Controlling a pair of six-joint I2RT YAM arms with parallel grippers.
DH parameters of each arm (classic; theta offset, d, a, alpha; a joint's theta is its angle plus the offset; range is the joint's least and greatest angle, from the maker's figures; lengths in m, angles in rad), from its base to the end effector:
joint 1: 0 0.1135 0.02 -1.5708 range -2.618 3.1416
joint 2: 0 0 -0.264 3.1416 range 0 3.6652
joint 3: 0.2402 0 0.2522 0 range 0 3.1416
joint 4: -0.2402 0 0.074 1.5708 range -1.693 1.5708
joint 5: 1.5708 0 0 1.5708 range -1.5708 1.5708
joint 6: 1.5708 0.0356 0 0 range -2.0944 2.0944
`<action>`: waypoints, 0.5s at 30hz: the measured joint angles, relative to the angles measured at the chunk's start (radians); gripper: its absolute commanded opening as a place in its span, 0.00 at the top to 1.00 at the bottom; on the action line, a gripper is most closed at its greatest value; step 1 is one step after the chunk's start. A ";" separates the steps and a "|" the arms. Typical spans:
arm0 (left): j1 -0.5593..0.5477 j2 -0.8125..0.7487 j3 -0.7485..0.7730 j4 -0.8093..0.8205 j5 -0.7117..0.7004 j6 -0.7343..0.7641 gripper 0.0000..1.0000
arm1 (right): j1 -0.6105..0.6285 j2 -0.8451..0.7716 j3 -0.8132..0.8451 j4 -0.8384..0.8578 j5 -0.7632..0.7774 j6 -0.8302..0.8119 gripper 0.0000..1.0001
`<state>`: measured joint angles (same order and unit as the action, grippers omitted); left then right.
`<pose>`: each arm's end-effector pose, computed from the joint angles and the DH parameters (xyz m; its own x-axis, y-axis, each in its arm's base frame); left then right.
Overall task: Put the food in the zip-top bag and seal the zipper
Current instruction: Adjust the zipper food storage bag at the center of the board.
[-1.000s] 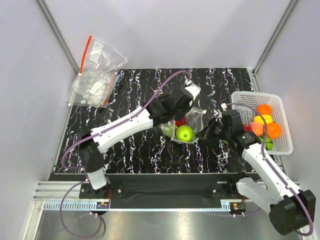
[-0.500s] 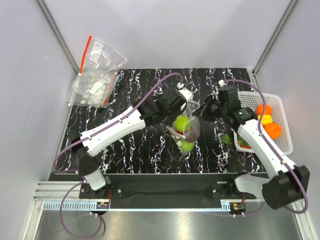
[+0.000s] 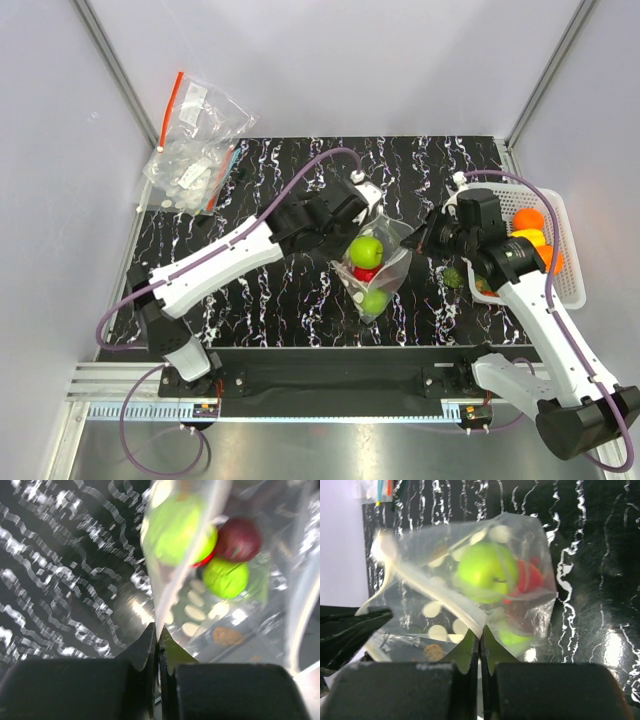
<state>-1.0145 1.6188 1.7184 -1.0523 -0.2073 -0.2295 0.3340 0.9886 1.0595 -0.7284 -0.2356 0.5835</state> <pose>0.1823 -0.2794 0.3726 -0.5938 0.5334 -0.6025 0.6500 0.7593 0.0315 0.1871 0.0737 0.3448 -0.7536 0.3056 -0.5820 -0.0936 0.8265 0.5551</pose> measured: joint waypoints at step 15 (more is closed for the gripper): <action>0.070 0.055 0.115 0.031 0.104 -0.008 0.95 | 0.135 0.092 0.047 0.019 -0.068 0.028 1.00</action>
<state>-0.9447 1.6733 1.8336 -1.0210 -0.1036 -0.2371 0.4690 1.0809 1.1069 -0.7094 -0.3031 0.6117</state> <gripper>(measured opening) 0.045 0.012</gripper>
